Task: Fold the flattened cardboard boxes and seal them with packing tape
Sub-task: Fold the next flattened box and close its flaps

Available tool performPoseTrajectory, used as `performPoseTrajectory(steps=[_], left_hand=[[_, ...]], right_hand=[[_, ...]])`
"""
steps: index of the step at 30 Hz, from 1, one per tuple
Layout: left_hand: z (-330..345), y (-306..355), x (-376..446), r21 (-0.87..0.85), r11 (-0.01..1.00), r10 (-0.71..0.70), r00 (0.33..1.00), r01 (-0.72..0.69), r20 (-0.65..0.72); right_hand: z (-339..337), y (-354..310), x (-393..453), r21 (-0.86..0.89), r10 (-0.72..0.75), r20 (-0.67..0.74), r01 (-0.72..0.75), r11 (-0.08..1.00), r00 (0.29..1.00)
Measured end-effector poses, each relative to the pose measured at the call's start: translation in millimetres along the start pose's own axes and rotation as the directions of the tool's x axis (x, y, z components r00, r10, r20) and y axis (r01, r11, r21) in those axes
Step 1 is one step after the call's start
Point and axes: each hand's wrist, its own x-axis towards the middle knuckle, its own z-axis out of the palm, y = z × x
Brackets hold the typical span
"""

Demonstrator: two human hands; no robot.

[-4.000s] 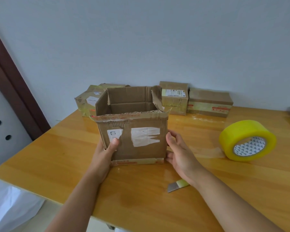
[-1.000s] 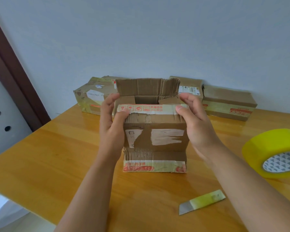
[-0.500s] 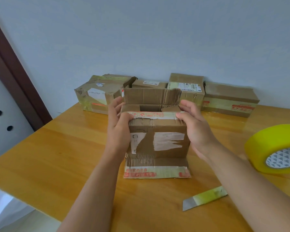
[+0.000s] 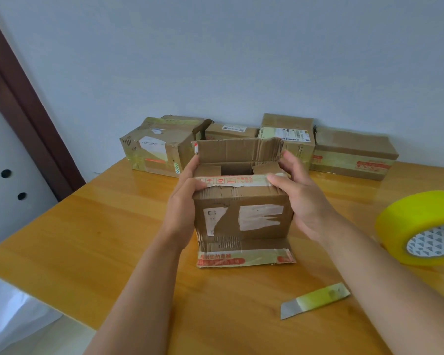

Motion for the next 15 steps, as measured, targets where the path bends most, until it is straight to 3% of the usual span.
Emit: performPoseTrajectory(steps=[6, 15], left_hand=[[-2.9, -1.0, 4.9, -0.068, 0.998, 0.019, 0.997, -0.014, 0.074], [0.1, 4.4, 10.3, -0.184, 0.983, 0.009, 0.999, -0.001, 0.044]], right_hand=[[-2.9, -1.9, 5.4, 0.054, 0.039, 0.003, -0.039, 0.998, 0.999], [-1.2, -2.8, 5.5, 0.066, -0.058, 0.02, 0.057, 0.996, 0.998]])
